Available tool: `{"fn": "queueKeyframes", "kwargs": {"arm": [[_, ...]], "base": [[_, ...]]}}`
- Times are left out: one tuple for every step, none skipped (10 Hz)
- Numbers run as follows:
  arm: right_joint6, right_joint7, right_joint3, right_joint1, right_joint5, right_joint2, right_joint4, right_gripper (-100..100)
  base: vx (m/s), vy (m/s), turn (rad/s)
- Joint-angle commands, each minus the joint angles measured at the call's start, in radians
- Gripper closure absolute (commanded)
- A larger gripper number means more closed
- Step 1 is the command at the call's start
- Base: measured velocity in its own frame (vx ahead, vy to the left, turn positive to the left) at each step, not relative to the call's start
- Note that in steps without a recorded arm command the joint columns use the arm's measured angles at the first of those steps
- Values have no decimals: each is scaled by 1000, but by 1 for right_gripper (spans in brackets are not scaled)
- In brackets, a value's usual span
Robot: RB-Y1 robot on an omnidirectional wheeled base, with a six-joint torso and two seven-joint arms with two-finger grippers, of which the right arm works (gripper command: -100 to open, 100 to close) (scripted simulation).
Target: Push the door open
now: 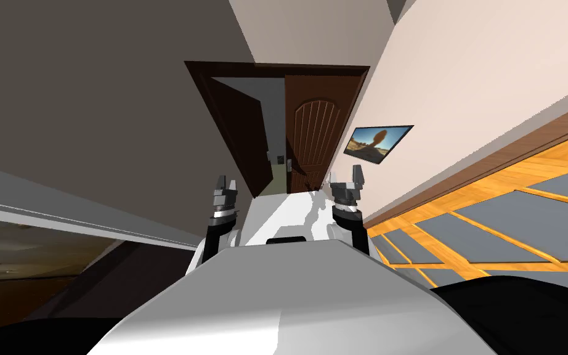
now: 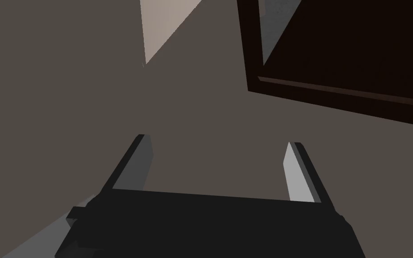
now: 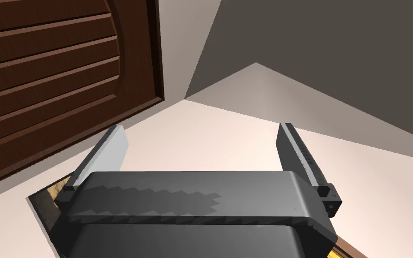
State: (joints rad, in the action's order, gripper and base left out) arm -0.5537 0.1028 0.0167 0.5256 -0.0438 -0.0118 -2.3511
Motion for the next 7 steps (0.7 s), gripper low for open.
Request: {"fn": "queueKeyframes", "kwargs": {"arm": [[4, -9, 3, -18, 9, 6, 32, -100], [6, -13, 4, -26, 13, 8, 45, -100], [9, -21, 7, -41, 20, 13, 72, -100], [11, -27, 8, -52, 25, 15, 90, -100], [13, -32, 10, -63, 31, 18, 109, -100], [16, -38, 12, -74, 36, 21, 128, -100], [18, -44, 14, -85, 42, 23, 148, -100]], "base": [[162, 40, -6], [123, 1, -15], [138, -20, -12], [116, -19, -5], [85, -19, -6], [87, -11, -8], [93, 1, -8]]}}
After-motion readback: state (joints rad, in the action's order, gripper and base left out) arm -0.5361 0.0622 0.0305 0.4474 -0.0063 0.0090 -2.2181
